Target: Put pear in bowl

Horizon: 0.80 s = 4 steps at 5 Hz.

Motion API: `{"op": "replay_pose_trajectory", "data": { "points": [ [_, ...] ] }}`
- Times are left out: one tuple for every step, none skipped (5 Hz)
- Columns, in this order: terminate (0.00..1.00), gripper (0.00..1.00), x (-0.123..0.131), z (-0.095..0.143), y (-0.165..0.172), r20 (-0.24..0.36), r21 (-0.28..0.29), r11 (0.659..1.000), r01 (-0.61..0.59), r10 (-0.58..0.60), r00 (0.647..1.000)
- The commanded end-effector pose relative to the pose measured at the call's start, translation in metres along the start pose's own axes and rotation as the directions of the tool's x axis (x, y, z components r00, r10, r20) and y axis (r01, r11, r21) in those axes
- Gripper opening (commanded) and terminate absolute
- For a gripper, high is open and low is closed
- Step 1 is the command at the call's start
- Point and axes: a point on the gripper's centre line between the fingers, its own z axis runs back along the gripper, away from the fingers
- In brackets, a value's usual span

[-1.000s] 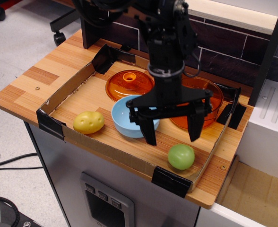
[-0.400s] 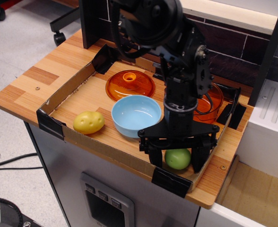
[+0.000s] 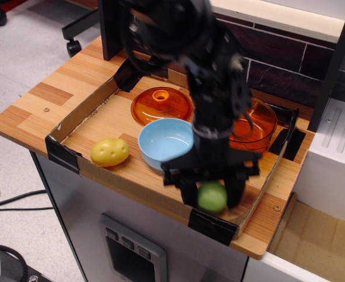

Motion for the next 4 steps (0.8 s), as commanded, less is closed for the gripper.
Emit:
{"op": "replay_pose_trajectory", "data": {
  "points": [
    [0.0,0.0,0.02,0.091,0.01,0.074,-0.134,0.97,-0.201,0.212,0.974],
    [0.0,0.0,0.042,0.096,0.015,0.107,-0.14,0.95,-0.279,0.295,0.95],
    [0.0,0.0,0.064,0.082,0.02,0.153,-0.098,0.933,-0.347,0.359,0.921],
    [0.0,0.0,0.083,0.065,0.031,0.149,-0.05,0.922,-0.384,0.387,0.91]
  ]
}}
